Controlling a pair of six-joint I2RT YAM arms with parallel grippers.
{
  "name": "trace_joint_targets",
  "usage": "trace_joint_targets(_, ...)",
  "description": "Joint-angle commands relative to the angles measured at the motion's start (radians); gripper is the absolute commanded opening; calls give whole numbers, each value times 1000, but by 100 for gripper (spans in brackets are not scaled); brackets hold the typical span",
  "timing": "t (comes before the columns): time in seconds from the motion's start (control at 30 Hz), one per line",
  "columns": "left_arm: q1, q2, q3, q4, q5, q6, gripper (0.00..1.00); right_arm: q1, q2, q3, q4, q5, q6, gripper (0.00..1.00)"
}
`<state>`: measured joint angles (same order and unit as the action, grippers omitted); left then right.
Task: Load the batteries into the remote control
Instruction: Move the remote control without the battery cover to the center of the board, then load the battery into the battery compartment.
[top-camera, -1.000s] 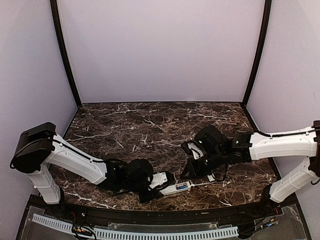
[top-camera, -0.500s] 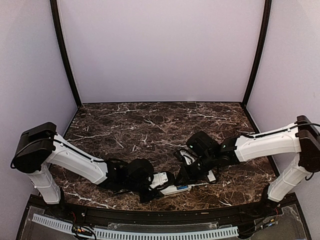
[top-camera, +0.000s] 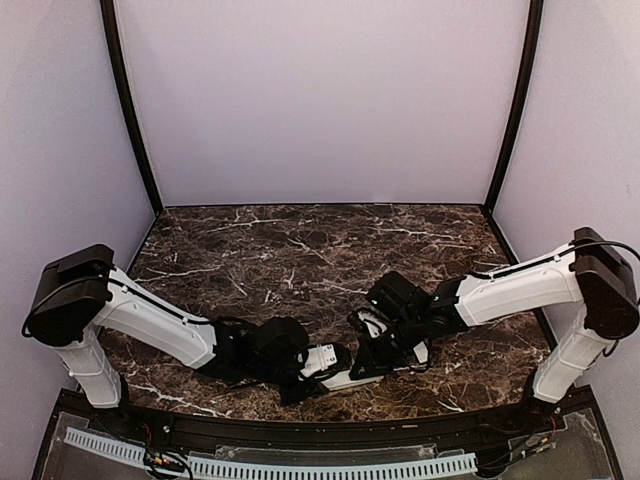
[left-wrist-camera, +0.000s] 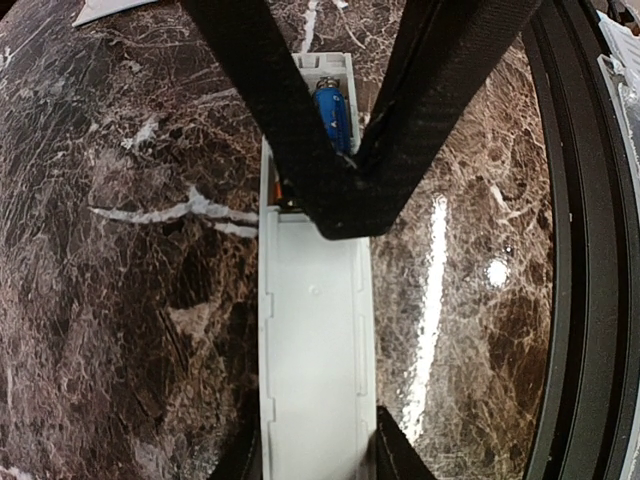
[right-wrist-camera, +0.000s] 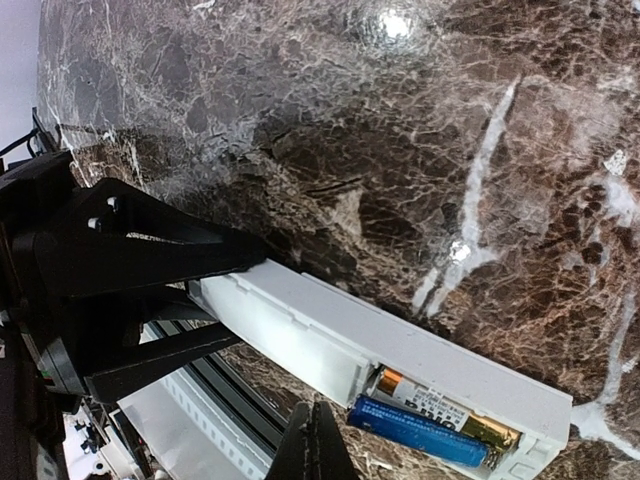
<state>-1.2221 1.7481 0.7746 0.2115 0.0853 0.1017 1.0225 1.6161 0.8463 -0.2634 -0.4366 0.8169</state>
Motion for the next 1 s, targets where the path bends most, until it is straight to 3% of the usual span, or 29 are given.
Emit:
trace_joint_targets(0.0, -5, 25, 4, -43, -6, 16, 5, -6, 28, 16, -11, 7, -17, 0)
trace_joint_targets(0.97, -5, 39, 22, -92, -43, 49, 4, -51, 22, -111, -52, 31, -61, 0)
